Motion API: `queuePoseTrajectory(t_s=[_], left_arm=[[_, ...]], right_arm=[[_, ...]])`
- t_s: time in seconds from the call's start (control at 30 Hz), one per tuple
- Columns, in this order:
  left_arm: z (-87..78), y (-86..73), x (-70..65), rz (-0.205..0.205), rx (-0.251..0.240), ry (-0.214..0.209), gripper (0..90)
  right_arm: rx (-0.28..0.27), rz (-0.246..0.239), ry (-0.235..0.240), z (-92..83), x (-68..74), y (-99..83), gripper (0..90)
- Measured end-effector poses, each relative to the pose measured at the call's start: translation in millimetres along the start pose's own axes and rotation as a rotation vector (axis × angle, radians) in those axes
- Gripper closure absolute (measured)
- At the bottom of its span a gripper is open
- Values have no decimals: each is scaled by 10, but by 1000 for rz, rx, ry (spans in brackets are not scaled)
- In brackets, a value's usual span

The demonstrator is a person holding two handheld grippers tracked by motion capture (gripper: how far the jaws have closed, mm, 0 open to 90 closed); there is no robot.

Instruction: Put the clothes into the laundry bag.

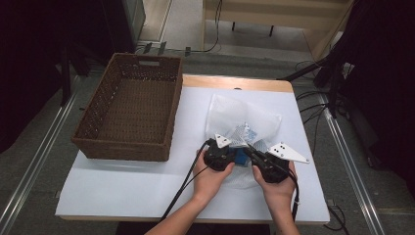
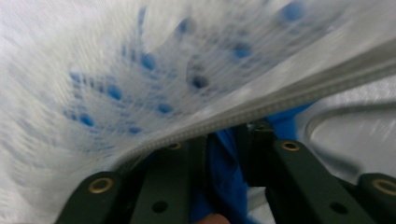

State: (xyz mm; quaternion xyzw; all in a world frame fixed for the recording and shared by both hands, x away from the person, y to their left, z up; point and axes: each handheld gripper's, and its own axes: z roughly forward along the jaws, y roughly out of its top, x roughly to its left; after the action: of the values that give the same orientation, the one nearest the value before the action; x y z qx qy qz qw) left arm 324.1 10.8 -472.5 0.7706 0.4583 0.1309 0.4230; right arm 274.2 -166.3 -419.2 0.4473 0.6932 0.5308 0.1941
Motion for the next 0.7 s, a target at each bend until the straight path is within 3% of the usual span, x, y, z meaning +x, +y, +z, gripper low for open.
queuePoseTrajectory(t_s=[0.1,0.27,0.37,0.43,0.47,0.5,0.57,0.7], left_arm=[[-114,-10,-35,4,-1,-68,580],[-503,-36,-75,73,-53,-150,423],[-676,-63,-13,76,-50,-122,384],[-694,-85,4,72,-41,-104,360],[-678,-183,28,59,4,-49,344],[-662,-214,32,54,22,-37,335],[-584,-288,23,27,52,-26,328],[-477,-310,-51,23,75,-21,331]], right_arm=[[6,0,-3,16,-11,-17,900],[-2,8,-6,-3,-24,-5,900],[-3,8,-7,-4,-36,-7,900],[-2,10,-8,-1,-35,-9,900],[1,8,-8,7,-28,-10,900],[2,4,-9,11,-22,-11,900],[5,2,-9,15,-10,-12,900],[8,2,-10,16,-7,-15,900]])
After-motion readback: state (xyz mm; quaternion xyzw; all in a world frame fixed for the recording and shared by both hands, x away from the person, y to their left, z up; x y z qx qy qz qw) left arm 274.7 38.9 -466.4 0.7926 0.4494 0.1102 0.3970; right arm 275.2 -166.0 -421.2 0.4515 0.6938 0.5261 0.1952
